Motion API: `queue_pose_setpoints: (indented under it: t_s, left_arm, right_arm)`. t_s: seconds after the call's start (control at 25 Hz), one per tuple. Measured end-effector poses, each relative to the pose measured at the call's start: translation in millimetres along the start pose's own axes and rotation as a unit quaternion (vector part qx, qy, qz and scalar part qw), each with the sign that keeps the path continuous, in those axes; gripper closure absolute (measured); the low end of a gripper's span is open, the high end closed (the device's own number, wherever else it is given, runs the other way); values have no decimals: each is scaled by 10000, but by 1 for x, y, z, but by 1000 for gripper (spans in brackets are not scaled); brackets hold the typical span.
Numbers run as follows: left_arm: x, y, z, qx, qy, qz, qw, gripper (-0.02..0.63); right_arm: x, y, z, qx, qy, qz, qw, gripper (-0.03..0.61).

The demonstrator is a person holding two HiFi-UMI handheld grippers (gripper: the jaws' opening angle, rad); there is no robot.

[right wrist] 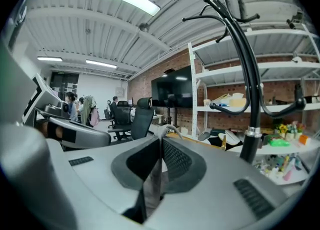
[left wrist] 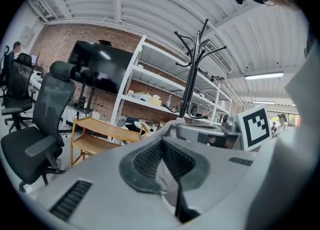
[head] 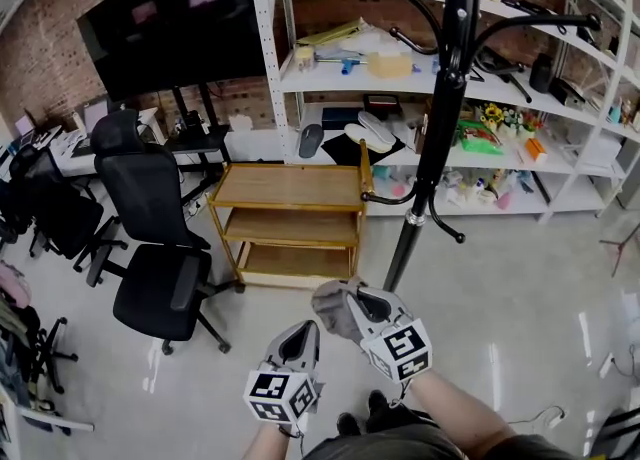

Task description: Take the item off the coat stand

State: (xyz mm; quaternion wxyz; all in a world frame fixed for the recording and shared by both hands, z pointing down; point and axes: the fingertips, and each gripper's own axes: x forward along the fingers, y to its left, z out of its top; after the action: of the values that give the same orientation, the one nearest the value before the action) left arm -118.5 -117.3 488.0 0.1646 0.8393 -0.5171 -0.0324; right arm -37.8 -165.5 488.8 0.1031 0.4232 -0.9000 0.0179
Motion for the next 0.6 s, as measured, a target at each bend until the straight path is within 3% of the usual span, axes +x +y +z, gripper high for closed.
queue_pose_setpoints:
  t_s: [0.32,0.6]
  left_arm:
    - [-6,-23,4,-23,-133,18,9999,606]
    - [-18,-60,-17,-78,-12,190,9998,606]
  right_arm:
    - [-26,8,-8,15,-70,130,9999,551]
    - [-77,3,-22,81,10,226,9997,551]
